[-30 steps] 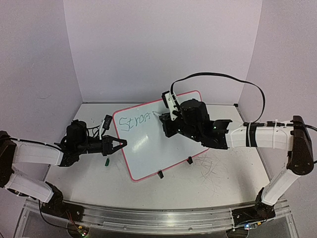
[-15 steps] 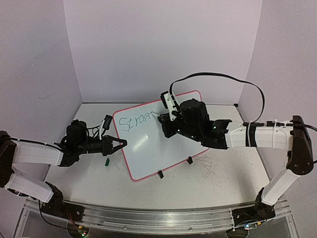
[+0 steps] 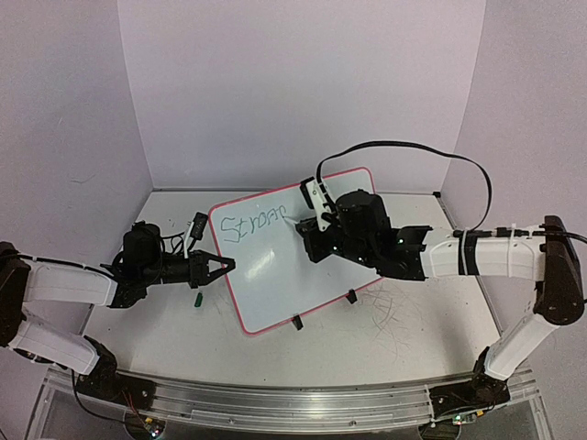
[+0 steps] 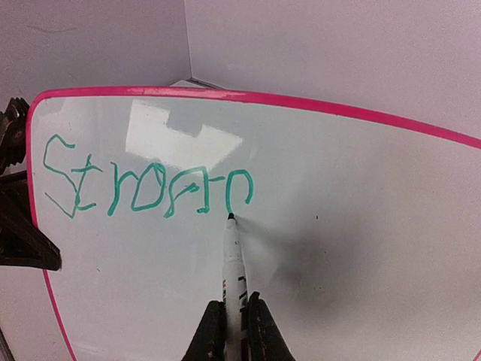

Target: Write a sentence on the whiteboard

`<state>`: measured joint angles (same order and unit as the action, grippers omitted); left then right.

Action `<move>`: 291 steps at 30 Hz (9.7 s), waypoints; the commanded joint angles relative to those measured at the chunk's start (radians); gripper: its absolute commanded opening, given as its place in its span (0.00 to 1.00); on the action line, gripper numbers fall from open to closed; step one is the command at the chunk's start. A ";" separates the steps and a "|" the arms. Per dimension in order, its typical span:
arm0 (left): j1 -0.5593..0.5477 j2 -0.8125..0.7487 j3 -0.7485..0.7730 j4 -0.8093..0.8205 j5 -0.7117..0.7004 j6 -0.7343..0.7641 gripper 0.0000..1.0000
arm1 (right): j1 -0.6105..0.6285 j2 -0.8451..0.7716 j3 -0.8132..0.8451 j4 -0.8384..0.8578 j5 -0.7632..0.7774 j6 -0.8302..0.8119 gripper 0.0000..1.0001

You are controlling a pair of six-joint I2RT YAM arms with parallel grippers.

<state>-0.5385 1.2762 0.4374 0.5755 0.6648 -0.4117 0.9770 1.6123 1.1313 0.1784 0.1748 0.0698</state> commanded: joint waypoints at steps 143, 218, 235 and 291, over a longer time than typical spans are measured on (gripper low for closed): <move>0.001 -0.027 0.020 -0.016 -0.028 0.090 0.00 | -0.021 -0.016 -0.004 0.015 0.031 0.062 0.00; 0.001 -0.023 0.024 -0.022 -0.025 0.090 0.00 | -0.047 -0.068 -0.063 0.014 0.074 0.069 0.00; 0.000 -0.018 0.027 -0.021 -0.021 0.087 0.00 | -0.043 -0.054 -0.054 0.030 0.074 0.076 0.00; 0.000 -0.018 0.035 -0.033 -0.048 0.087 0.00 | -0.071 -0.239 -0.158 0.075 0.022 -0.059 0.00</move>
<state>-0.5426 1.2629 0.4374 0.5598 0.6600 -0.3893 0.9085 1.3440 0.9225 0.2308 0.2352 0.0333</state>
